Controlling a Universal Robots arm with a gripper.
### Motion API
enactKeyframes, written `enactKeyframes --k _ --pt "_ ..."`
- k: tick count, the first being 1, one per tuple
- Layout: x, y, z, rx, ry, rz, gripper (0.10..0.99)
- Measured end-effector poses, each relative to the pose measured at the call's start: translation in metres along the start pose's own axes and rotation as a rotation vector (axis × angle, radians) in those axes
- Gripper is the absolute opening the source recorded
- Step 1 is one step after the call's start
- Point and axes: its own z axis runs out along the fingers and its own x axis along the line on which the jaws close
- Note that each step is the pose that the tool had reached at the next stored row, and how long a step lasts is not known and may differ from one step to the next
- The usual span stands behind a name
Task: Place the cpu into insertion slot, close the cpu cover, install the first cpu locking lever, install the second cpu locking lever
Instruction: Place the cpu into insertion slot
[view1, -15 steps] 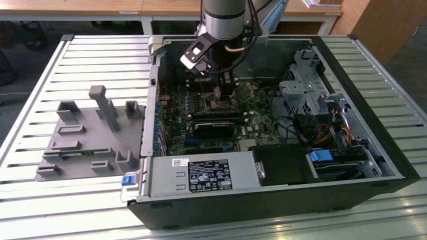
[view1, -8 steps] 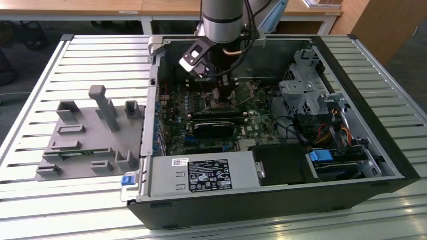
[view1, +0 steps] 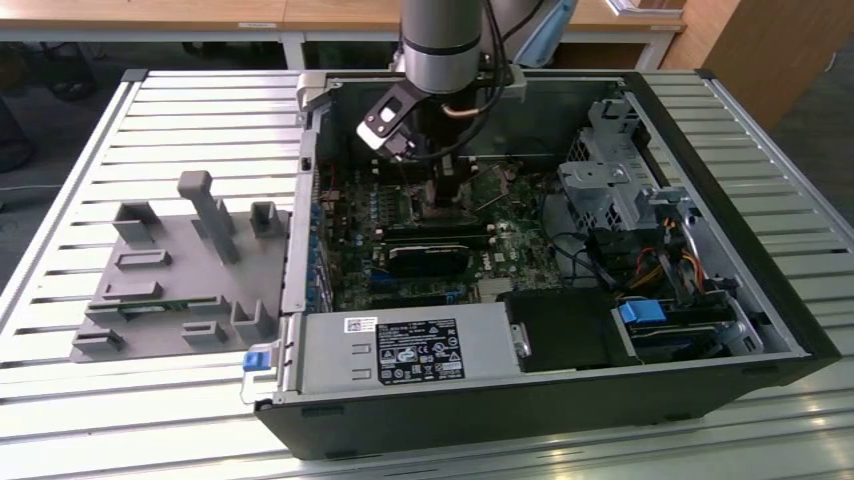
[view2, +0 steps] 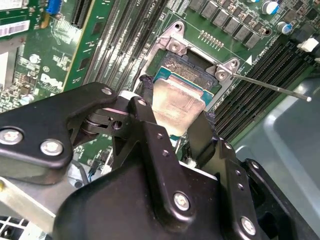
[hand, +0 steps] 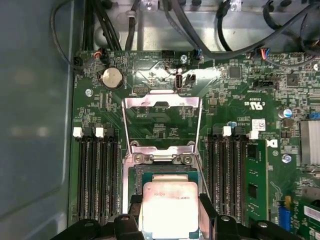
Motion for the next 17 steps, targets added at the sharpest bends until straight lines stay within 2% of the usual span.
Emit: enactKeyframes --k 17 --pt "0.0034 -0.0032 0.0225 0.001 -0.0001 0.001 0.525"
